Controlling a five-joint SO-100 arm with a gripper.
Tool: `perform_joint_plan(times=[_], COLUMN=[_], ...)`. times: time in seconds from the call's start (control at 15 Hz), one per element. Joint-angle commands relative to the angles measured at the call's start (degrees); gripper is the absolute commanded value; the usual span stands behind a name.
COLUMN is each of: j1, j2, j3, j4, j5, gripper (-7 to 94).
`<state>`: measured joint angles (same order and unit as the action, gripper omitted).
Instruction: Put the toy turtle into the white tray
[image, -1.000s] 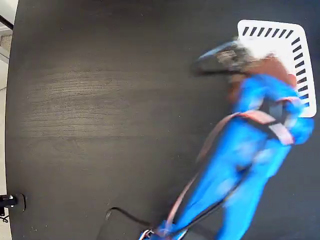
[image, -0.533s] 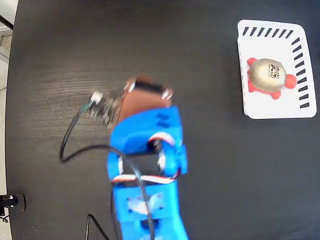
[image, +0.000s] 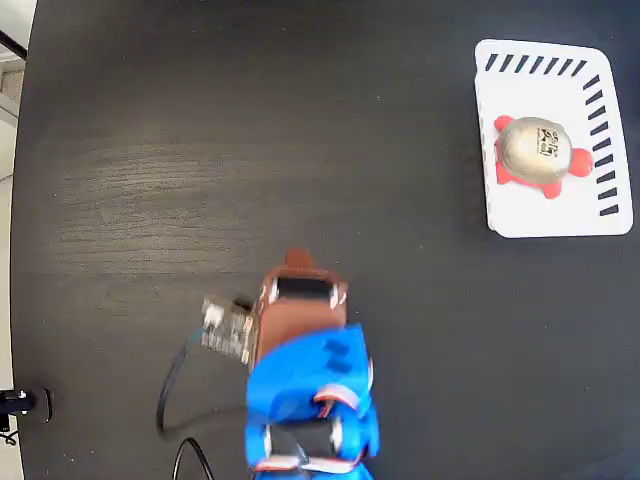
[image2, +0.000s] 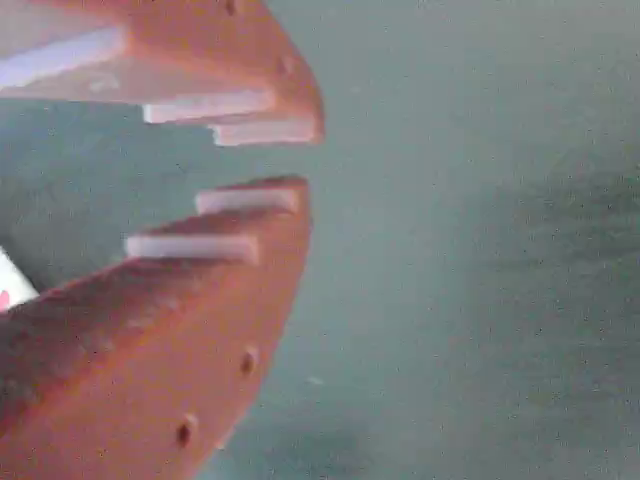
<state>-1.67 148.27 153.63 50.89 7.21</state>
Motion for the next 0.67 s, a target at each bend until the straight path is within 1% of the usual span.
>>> perform_joint_plan(times=[0.0,0.33,0.47,0.6], j1=[0.26,-1.58,-1.67,-1.93], j2=[11.78,28.39,32.17,36.39], j3=[5.01,13.27,13.8,13.97], j4=[1.58,9.76,12.83,17.75], j5=[-0.88,0.53,1.23,-0.09], gripper=[0,0,0,0])
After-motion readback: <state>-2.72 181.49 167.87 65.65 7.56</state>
